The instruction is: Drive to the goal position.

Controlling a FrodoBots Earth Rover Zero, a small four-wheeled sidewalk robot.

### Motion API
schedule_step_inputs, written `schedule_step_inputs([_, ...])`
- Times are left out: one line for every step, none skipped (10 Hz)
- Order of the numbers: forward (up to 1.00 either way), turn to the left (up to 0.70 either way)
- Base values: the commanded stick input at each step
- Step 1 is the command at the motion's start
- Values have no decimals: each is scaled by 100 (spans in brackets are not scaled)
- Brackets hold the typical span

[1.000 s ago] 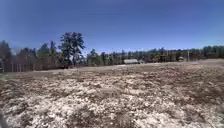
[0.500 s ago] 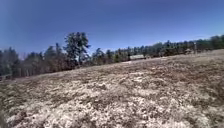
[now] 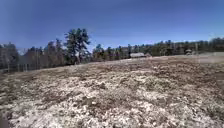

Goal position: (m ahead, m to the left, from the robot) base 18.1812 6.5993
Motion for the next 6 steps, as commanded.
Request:
schedule_step_inputs([70,0])
schedule_step_inputs([70,0])
schedule_step_inputs([70,0])
schedule_step_inputs([70,0])
schedule_step_inputs([70,0])
schedule_step_inputs([70,0])
